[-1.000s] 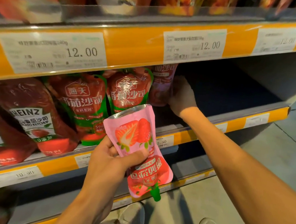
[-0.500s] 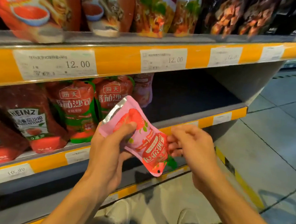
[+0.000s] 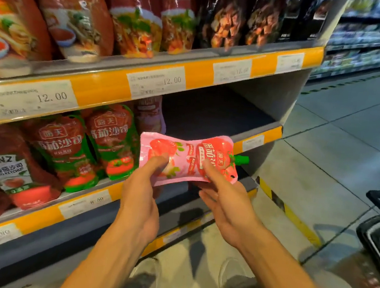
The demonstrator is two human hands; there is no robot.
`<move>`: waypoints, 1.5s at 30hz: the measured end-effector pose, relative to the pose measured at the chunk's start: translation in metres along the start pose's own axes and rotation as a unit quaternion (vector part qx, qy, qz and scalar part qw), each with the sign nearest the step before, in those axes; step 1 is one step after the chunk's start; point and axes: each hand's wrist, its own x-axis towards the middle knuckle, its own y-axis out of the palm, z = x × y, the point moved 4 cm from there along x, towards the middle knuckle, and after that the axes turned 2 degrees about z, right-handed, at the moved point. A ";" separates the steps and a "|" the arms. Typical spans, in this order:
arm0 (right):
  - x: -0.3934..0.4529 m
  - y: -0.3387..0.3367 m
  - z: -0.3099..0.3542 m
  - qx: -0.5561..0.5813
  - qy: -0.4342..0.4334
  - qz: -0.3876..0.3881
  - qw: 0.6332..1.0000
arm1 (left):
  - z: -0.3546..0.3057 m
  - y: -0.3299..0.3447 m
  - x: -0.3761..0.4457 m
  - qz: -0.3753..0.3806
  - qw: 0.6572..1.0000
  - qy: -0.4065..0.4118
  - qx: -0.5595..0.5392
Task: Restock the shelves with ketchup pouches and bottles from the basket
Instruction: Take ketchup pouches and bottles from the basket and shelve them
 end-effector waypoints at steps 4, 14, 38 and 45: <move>0.012 -0.006 0.005 0.108 -0.012 0.027 0.994 | 0.012 0.006 -0.001 0.024 0.997 -0.038 0.057; 0.050 -0.002 0.020 0.040 -0.092 0.041 0.994 | 0.022 -0.001 0.008 0.081 0.952 -0.013 0.294; 0.170 0.090 0.036 -0.187 -0.292 0.096 0.933 | 0.021 -0.042 0.049 0.016 0.530 0.288 0.797; 0.178 0.098 0.029 -0.291 -0.273 0.120 0.909 | 0.016 -0.044 0.049 0.029 0.530 0.291 0.796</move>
